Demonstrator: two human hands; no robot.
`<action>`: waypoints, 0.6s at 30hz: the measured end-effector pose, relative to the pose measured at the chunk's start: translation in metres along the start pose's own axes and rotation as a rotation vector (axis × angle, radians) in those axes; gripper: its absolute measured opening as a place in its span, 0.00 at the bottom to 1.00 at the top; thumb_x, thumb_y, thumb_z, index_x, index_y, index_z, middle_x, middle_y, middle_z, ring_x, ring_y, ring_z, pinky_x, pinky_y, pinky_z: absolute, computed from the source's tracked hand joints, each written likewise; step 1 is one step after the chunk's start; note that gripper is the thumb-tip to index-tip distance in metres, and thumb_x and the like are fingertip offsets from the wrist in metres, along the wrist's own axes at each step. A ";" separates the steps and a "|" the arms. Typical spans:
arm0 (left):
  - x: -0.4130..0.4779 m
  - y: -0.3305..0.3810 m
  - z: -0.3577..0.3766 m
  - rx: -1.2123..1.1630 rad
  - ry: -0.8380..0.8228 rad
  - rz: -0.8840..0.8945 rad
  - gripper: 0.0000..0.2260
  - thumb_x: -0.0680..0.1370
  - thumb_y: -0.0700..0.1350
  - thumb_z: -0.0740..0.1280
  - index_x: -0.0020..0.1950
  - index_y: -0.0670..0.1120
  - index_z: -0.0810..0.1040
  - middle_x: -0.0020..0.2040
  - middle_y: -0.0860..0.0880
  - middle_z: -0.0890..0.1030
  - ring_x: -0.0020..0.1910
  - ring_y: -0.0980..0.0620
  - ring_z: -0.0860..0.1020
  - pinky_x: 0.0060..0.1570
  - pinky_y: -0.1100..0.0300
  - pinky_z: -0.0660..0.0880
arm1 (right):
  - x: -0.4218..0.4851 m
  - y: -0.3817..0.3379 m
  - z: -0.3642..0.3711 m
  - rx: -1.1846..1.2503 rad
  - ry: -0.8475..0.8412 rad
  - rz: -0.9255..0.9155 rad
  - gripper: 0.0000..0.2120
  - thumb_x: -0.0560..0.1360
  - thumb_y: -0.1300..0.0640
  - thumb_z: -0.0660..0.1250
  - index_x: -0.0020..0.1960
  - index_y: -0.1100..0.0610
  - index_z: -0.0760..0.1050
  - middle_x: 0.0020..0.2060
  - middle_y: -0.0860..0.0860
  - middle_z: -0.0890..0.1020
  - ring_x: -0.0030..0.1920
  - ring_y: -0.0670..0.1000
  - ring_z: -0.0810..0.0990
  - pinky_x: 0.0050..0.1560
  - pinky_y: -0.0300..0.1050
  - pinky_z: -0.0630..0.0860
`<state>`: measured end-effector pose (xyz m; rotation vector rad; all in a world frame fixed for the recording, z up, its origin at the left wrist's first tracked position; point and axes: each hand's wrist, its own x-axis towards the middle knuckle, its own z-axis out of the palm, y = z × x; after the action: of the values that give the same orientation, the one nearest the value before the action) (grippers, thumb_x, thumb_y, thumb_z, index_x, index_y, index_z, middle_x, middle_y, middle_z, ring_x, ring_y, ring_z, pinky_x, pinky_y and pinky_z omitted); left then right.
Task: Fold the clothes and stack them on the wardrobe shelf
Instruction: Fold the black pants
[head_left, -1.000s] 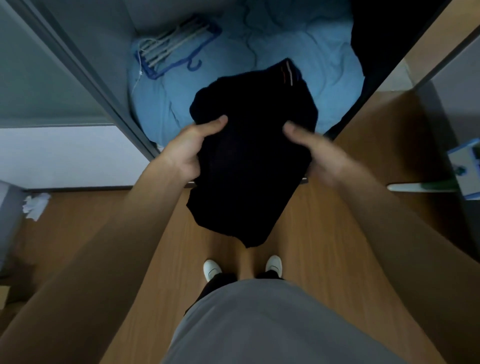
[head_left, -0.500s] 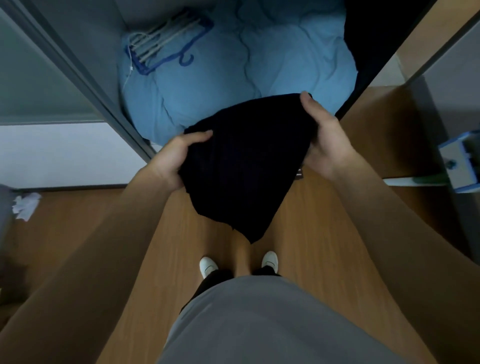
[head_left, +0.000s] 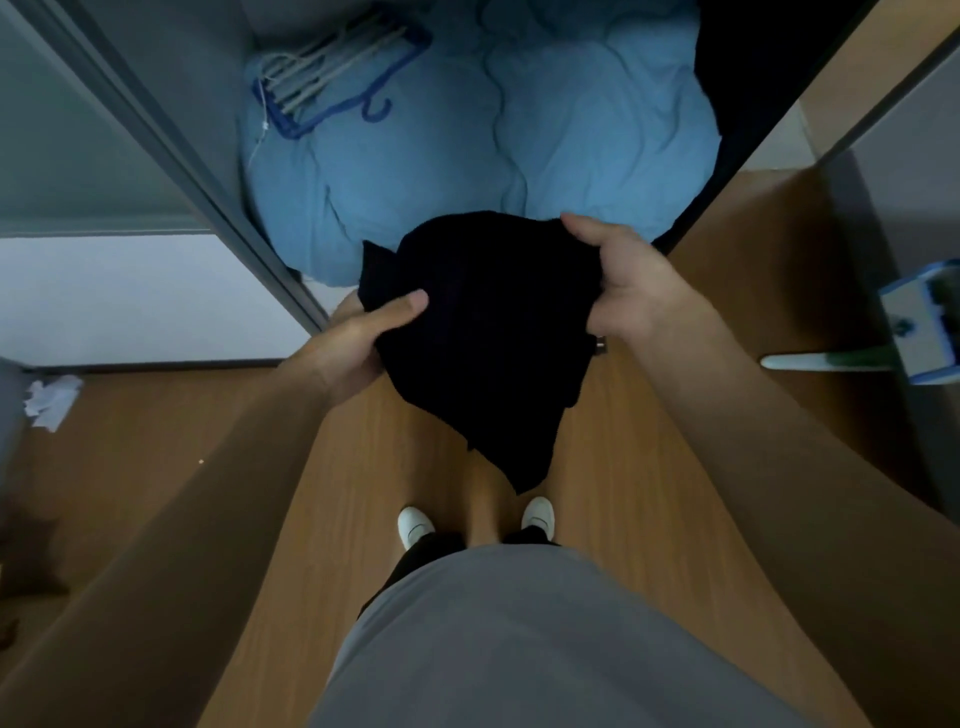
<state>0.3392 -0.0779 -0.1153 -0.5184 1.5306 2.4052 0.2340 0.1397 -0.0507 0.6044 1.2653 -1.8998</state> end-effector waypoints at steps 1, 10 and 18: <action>0.003 0.003 0.005 -0.001 0.087 0.033 0.15 0.79 0.43 0.69 0.65 0.46 0.78 0.60 0.47 0.83 0.60 0.49 0.81 0.53 0.59 0.80 | -0.001 -0.004 -0.005 0.031 -0.019 -0.030 0.19 0.78 0.49 0.67 0.62 0.61 0.78 0.53 0.58 0.84 0.50 0.57 0.85 0.45 0.53 0.84; 0.016 0.038 0.011 -0.197 0.144 -0.107 0.25 0.75 0.65 0.67 0.64 0.49 0.81 0.61 0.46 0.83 0.59 0.47 0.82 0.57 0.51 0.79 | -0.001 0.031 -0.013 -0.086 -0.132 -0.255 0.14 0.77 0.56 0.71 0.61 0.59 0.80 0.56 0.55 0.85 0.57 0.54 0.84 0.58 0.52 0.80; 0.012 0.023 0.003 0.043 0.291 0.050 0.10 0.78 0.45 0.70 0.58 0.45 0.82 0.54 0.46 0.86 0.54 0.48 0.84 0.47 0.57 0.82 | 0.001 0.013 -0.002 -0.012 -0.015 -0.099 0.09 0.79 0.57 0.69 0.55 0.61 0.81 0.46 0.56 0.87 0.41 0.55 0.87 0.41 0.54 0.84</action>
<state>0.3191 -0.0850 -0.1008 -0.8625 1.7234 2.4106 0.2438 0.1381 -0.0600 0.5291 1.3181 -1.9719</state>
